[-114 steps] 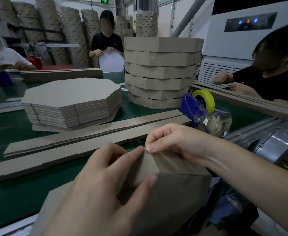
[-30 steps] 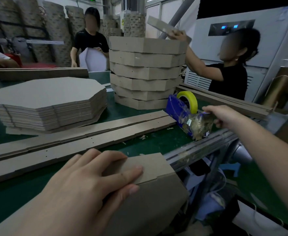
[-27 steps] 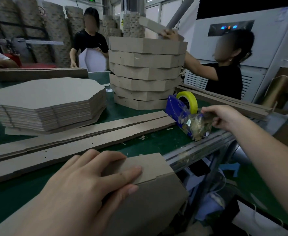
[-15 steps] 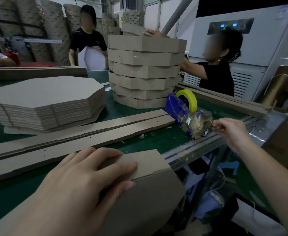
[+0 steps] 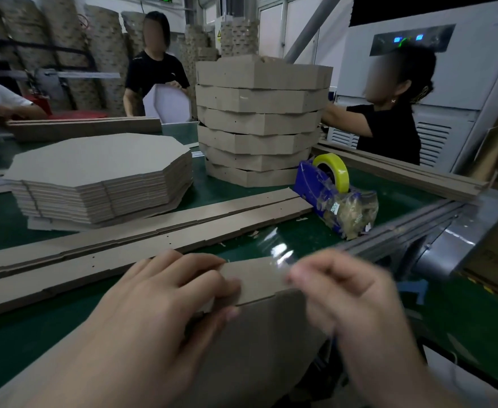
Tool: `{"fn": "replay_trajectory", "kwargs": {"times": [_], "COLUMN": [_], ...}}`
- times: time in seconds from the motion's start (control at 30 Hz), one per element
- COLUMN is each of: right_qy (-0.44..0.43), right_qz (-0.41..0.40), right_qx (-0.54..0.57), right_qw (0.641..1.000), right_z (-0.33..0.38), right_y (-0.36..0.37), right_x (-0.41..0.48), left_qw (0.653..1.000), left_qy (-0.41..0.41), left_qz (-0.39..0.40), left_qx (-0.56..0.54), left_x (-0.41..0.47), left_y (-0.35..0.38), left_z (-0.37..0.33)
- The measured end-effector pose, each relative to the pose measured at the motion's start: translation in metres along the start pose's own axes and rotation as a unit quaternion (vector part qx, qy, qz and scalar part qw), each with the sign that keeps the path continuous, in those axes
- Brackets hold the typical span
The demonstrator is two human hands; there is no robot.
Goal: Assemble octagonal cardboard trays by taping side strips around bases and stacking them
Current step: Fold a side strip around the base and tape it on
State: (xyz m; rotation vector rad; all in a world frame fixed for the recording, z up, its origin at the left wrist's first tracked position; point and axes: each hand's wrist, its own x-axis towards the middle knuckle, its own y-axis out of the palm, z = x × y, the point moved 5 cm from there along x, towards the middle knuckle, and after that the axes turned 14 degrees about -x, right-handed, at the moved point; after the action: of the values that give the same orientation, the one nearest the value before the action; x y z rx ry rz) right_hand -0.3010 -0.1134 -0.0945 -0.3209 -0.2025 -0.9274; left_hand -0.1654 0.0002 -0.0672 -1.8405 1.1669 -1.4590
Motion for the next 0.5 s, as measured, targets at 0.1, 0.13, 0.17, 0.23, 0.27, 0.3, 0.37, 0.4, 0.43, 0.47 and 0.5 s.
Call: {"fn": "replay_trajectory", "kwargs": {"times": [0.1,0.13,0.17,0.23,0.27,0.3,0.37,0.4,0.43,0.47,0.5], "right_qy": [0.106,0.142,0.168,0.193,0.202,0.210,0.221,0.227,0.232,0.235,0.236], "right_qz": [-0.004,-0.010,-0.017,-0.049,-0.067,-0.078,-0.089,-0.085,-0.076,-0.067,-0.057], "right_qx": [0.073,0.089,0.103,0.130,0.143,0.153,0.158,0.158,0.159,0.157,0.153], "right_qw": [0.992,0.986,0.980,0.971,0.967,0.963,0.958,0.957,0.957,0.957,0.958], "right_z": [-0.022,-0.028,-0.032,-0.035,-0.035,-0.036,-0.036,-0.036,-0.036,-0.037,-0.037], "right_y": [0.032,0.038,0.042,0.046,0.047,0.048,0.050,0.051,0.051,0.051,0.050], "right_x": [-0.018,-0.020,-0.021,-0.023,-0.023,-0.023,-0.023,-0.023,-0.023,-0.023,-0.024], "left_qw": [1.000,1.000,1.000,1.000,1.000,1.000,1.000,1.000,1.000,1.000,1.000], "left_qy": [0.004,0.005,0.006,0.010,0.010,0.010,0.007,0.003,-0.003,-0.007,-0.006], "left_qz": [-0.003,-0.004,-0.004,-0.003,-0.002,-0.001,0.006,0.008,0.008,0.006,0.004], "left_qx": [0.002,0.001,0.000,0.001,0.003,0.004,0.003,0.001,-0.003,-0.006,-0.005], "left_x": [-0.001,-0.002,-0.002,-0.003,-0.003,-0.003,-0.004,-0.004,-0.004,-0.004,-0.003], "left_y": [-0.001,-0.001,-0.001,-0.001,-0.001,-0.001,-0.001,-0.001,-0.002,-0.003,-0.004], "left_z": [0.001,0.001,0.001,0.001,0.001,0.001,0.000,0.000,0.000,0.000,0.000]}}
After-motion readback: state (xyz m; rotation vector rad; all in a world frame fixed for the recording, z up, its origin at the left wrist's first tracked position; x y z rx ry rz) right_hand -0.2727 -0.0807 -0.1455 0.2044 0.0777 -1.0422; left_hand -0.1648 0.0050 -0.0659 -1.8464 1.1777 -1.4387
